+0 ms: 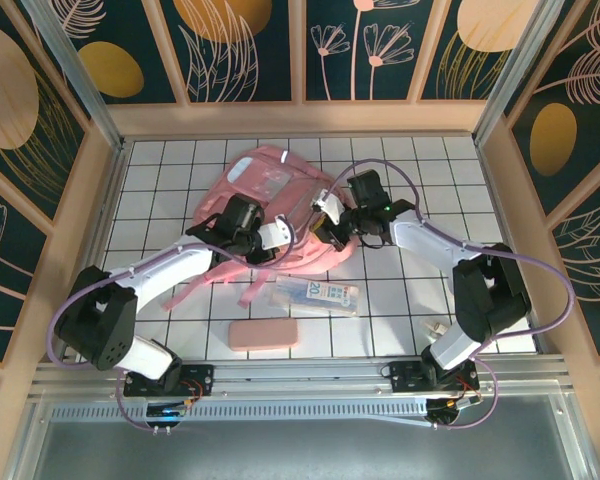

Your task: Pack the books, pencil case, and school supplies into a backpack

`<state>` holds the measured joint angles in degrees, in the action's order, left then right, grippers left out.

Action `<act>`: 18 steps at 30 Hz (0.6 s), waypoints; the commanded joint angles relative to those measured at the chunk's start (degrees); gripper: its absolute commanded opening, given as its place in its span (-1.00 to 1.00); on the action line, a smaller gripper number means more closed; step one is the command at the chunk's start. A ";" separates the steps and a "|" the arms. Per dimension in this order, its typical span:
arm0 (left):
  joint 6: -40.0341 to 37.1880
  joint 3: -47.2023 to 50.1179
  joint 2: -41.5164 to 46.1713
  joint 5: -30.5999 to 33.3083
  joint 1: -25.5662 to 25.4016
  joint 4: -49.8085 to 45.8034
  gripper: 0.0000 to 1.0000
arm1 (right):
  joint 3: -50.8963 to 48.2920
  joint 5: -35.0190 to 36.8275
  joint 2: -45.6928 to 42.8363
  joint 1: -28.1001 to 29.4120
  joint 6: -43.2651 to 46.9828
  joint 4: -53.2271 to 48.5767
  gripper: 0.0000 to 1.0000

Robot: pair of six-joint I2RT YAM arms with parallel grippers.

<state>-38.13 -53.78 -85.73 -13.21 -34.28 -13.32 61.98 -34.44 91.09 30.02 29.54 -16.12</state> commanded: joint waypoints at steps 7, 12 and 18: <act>9.78 -10.38 -4.37 -7.17 -0.93 7.34 -1.00 | 4.03 -7.75 0.69 -0.08 -1.20 -1.73 -1.00; 12.54 -12.18 -5.30 -4.97 -0.90 5.65 -1.00 | 7.19 -9.10 4.06 0.99 -1.71 -2.37 -1.00; 13.52 -9.30 -3.59 -2.63 -0.16 7.85 -1.00 | 7.79 -5.33 2.48 -0.28 3.17 -6.97 -1.00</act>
<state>-27.75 -61.82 -91.09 -14.17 -34.22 -17.85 68.97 -33.98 94.78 27.53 29.45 -19.22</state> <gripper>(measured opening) 0.048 0.037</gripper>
